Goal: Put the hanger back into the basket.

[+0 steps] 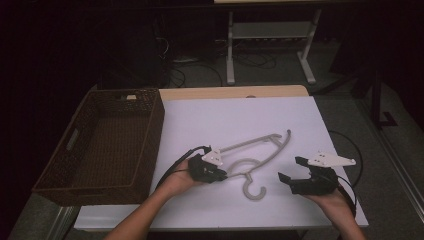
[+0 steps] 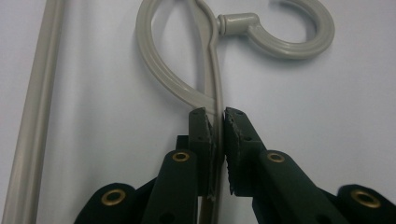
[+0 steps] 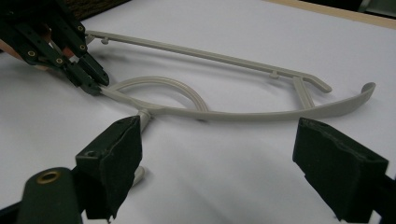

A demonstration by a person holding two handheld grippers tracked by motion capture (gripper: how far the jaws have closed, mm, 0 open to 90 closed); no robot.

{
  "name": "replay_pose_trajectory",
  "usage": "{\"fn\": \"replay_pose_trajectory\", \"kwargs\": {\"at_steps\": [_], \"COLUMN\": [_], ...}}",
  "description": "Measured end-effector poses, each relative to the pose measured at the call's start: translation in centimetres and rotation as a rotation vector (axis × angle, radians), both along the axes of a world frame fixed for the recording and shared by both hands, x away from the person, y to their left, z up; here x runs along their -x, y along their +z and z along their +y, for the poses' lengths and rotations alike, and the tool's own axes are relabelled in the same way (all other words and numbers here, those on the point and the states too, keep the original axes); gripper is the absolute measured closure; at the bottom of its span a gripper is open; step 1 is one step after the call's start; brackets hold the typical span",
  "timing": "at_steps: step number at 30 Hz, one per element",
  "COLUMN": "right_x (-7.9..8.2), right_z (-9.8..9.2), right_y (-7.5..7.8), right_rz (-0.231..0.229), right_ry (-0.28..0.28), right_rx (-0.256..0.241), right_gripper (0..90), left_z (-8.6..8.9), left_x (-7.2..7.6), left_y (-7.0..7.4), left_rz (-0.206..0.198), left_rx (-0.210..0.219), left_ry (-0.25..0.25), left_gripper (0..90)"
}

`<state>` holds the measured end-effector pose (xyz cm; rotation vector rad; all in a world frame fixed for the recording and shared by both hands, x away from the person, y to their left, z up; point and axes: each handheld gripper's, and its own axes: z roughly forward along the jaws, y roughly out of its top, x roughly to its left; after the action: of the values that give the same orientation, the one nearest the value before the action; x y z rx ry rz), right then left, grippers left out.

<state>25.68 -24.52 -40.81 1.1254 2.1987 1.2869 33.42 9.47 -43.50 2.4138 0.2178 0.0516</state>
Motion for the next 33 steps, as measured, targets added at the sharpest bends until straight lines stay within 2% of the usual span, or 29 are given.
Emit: {"fn": "replay_pose_trajectory", "kwargs": {"at_steps": [6,15,19,22,28,33], "right_x": [0.0,0.0,0.0,0.0,0.0,0.0], "right_z": [-0.1,-0.2,-0.2,-0.2,-0.3,-0.3], "right_y": [0.0,0.1,0.2,0.2,0.2,0.2], "right_rz": [-0.002,-0.002,0.001,-0.004,-0.002,-0.002], "right_ry": [-0.002,-0.008,-0.01,-0.009,-0.012,-0.013], "right_rx": [-0.002,-0.008,-0.012,-0.01,-0.012,-0.012], "right_gripper": [15.1,15.2,15.2,15.2,15.2,15.3], "left_z": [0.5,1.4,1.7,2.2,2.9,3.1], "left_x": [-0.1,-0.2,-0.3,-0.5,-0.7,-0.8], "left_y": [1.1,2.4,2.8,3.3,3.9,4.3], "left_rz": [-0.005,-0.001,-0.015,-0.013,-0.028,-0.014], "left_rx": [0.027,0.092,0.1,0.127,0.145,0.164], "left_ry": [0.012,0.046,0.06,0.079,0.106,0.115], "left_gripper": [81.9,82.0,82.2,82.5,82.8,82.9]}}
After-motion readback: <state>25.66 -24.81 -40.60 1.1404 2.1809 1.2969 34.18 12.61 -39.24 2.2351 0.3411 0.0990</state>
